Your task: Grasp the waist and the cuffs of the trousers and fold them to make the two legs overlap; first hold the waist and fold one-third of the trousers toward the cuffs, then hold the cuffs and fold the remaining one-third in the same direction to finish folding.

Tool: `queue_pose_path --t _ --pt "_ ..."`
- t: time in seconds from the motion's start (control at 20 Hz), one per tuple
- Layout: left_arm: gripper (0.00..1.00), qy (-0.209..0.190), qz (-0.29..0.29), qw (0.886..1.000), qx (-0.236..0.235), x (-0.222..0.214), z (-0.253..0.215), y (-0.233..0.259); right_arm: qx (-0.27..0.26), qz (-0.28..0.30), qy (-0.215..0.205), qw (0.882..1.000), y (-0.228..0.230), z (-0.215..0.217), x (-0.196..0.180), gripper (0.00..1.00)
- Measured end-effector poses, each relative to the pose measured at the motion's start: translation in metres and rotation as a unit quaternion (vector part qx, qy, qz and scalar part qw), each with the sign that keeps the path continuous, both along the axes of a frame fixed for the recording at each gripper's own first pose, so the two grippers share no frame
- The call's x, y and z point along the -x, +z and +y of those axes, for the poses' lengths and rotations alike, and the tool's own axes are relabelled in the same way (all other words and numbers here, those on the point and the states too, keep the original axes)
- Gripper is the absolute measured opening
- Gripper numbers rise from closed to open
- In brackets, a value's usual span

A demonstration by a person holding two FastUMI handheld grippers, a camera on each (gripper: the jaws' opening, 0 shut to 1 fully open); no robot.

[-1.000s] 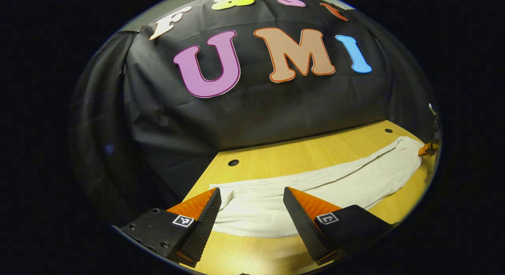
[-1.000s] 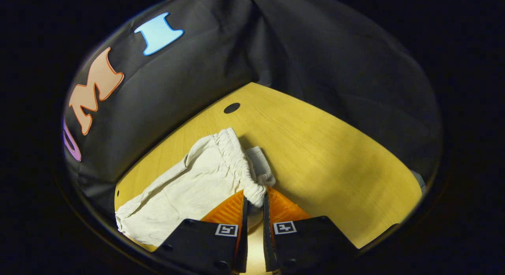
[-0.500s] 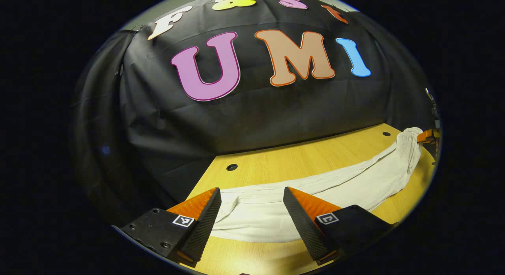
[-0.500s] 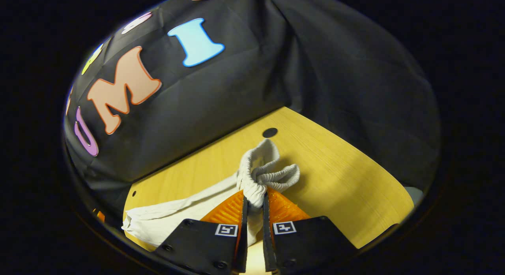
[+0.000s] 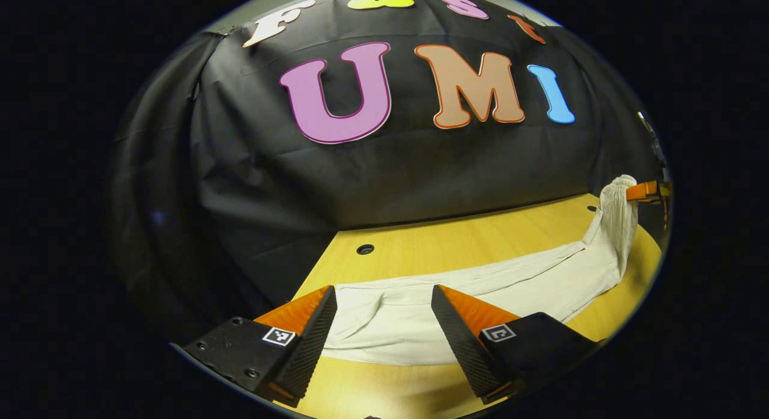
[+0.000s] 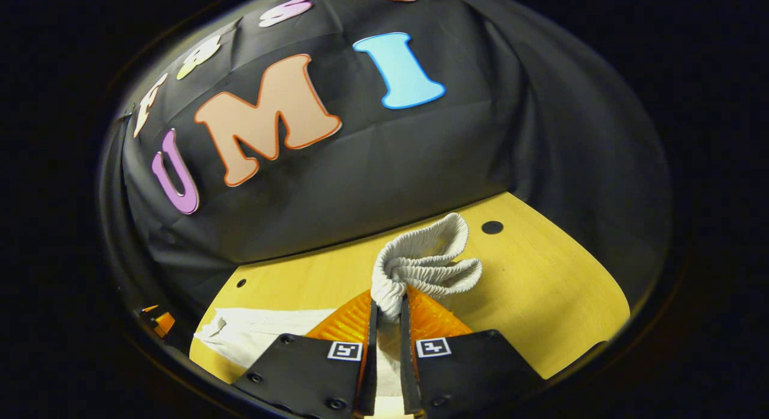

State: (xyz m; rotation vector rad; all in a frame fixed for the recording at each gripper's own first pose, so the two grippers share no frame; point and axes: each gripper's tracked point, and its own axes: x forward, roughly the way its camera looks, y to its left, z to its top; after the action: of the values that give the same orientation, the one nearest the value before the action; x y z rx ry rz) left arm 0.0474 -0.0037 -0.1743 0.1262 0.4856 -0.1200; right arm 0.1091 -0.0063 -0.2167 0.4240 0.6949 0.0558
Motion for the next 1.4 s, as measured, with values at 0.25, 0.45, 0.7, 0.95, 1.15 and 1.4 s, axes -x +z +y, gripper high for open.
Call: queue_pose_path --t 0.25,0.45,0.7,0.95,1.15,1.4 --pt "0.96 0.020 0.005 1.000 0.011 0.008 0.032 -0.005 -0.005 -0.016 0.046 0.999 0.021 0.069 -0.003 0.19" --pt "0.96 0.035 0.013 0.999 0.017 0.021 0.055 -0.010 -0.006 -0.016 0.082 0.996 0.019 0.120 0.000 0.19" --pt "0.96 0.050 0.023 0.998 0.006 0.040 0.084 -0.014 -0.008 -0.006 0.134 0.991 -0.001 0.182 0.016 0.18" --pt "0.96 0.062 0.035 0.997 0.005 0.055 0.103 -0.023 0.005 0.007 0.209 0.978 -0.041 0.243 0.046 0.19" --pt "0.96 0.067 0.041 0.997 0.001 0.061 0.116 -0.028 0.051 0.037 0.264 0.962 -0.078 0.267 0.070 0.20" --pt "0.96 0.075 0.051 0.996 0.008 0.063 0.128 -0.038 0.068 0.055 0.336 0.938 -0.094 0.278 0.077 0.23"
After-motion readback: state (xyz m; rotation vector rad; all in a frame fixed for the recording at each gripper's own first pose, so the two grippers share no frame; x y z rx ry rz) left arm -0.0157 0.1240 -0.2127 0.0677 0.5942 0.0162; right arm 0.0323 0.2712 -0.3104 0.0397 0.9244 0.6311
